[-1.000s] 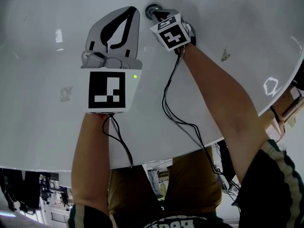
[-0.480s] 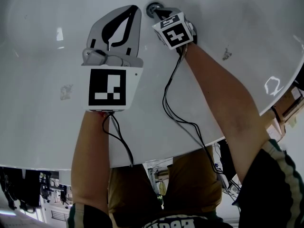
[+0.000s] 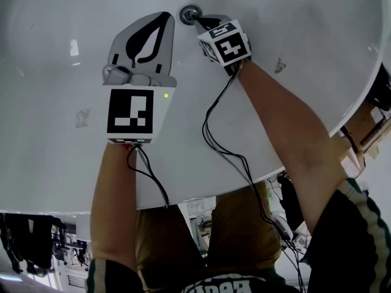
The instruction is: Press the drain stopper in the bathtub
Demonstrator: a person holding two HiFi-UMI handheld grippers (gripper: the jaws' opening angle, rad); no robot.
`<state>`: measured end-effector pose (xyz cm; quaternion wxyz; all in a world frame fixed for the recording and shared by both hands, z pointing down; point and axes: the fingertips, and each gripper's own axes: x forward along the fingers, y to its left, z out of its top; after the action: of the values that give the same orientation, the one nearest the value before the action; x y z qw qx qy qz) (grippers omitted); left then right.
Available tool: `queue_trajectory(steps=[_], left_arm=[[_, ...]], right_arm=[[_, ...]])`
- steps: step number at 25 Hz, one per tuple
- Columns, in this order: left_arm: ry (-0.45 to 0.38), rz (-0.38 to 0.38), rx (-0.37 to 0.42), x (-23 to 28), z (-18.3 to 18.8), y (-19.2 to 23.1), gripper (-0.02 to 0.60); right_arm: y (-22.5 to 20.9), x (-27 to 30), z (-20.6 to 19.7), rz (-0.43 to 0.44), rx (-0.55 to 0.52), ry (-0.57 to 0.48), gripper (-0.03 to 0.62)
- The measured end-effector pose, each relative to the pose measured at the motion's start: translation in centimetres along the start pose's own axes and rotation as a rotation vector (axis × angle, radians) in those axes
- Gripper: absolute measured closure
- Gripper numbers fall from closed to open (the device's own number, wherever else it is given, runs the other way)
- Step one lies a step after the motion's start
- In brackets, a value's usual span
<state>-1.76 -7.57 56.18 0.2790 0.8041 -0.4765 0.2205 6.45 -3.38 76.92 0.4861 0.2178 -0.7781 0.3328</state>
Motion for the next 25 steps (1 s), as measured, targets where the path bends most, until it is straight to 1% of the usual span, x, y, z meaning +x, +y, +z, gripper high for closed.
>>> queue_trajectory(steps=[3, 4, 5, 6, 11, 14, 16, 22, 25], left_arm=[[0.01, -0.019, 0.008, 0.0, 0.5, -0.7, 0.575], [0.014, -0.026, 0.011, -0.1, 0.8, -1.0, 0.575], [0.017, -0.035, 0.013, -0.3, 1.1, -1.3, 0.575], [0.02, -0.042, 0.016, -0.5, 1.4, -1.5, 0.575], [0.024, -0.052, 0.042, -2.2, 3.7, -2.2, 0.575], [0.02, -0.059, 0.073, -3.7, 5.6, -2.6, 0.575], [0.022, -0.063, 0.111, -4.7, 6.6, -2.9, 0.575], [0.043, -0.128, 0.184, -8.1, 8.9, -4.8, 0.575], [0.04, -0.14, 0.203, -10.1, 10.3, -5.5, 0.575]], right_arm=[[-0.1, -1.1, 1.3, 0.007, 0.016, -0.043, 0.583], [0.0, -1.5, 1.9, 0.006, 0.019, -0.06, 0.544], [0.1, -2.0, 2.5, 0.006, 0.022, -0.075, 0.481], [0.2, -2.5, 3.0, 0.009, 0.025, -0.086, 0.455], [1.4, -5.0, 4.9, 0.024, 0.001, -0.097, 0.454], [1.9, -6.9, 5.7, 0.015, -0.008, -0.095, 0.454], [2.5, -8.3, 6.3, 0.012, -0.005, -0.093, 0.454], [4.0, -13.3, 8.4, -0.015, -0.019, -0.101, 0.454], [5.0, -16.1, 9.5, -0.031, -0.032, -0.107, 0.454]])
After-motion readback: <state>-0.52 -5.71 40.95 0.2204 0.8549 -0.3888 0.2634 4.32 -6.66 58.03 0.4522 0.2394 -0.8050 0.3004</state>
